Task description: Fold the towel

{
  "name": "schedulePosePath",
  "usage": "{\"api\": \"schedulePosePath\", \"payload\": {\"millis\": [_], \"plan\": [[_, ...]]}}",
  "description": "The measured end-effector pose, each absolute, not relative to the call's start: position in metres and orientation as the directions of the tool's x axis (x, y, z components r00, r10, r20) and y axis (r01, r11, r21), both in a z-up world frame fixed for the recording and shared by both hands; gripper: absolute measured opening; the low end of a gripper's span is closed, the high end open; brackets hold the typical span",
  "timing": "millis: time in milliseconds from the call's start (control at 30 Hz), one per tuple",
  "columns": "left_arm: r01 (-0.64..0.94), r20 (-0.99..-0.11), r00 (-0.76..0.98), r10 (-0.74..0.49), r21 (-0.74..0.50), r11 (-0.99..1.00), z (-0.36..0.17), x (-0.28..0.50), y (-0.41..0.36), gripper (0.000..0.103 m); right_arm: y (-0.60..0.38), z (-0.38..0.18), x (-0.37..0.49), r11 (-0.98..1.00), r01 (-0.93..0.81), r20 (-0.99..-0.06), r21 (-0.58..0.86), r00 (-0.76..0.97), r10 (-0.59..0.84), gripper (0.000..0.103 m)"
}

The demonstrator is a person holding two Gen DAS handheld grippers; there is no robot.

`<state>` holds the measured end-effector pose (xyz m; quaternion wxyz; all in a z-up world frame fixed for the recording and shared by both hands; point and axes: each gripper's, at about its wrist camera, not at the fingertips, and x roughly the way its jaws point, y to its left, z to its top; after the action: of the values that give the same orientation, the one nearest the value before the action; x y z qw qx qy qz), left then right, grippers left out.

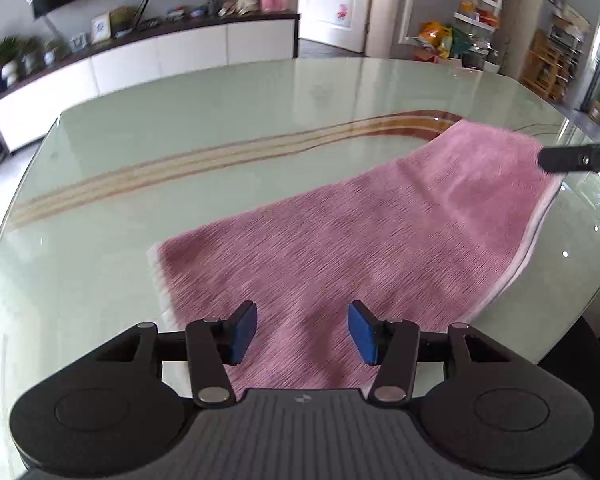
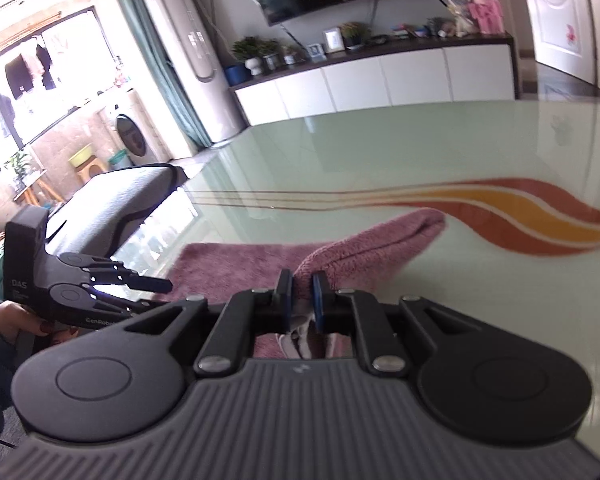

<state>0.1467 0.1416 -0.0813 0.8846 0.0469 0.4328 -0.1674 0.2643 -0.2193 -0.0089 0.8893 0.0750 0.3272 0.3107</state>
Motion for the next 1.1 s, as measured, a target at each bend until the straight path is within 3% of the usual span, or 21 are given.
{"api": "schedulePosePath", "payload": {"millis": [267,600,1100], "plan": [[0.415,-0.802,0.520,-0.294,-0.063,0.908,-0.097,0.140,0.149,0.054,-0.133,0.003,0.270,0.689,-0.671,-0.527,0.274,0.494,0.691,0.010],[0.437,-0.766,0.525,-0.370,-0.131,0.890,-0.105,0.140,0.163,0.057,-0.044,-0.029,0.274,0.577,-0.778,-0.615,0.247,0.334,0.714,0.010],[0.439,-0.773,0.521,-0.361,-0.120,0.890,-0.103,0.120,0.189,0.059,-0.019,-0.055,0.272,0.515,-0.816,-0.698,0.263,0.208,0.685,0.010]]}}
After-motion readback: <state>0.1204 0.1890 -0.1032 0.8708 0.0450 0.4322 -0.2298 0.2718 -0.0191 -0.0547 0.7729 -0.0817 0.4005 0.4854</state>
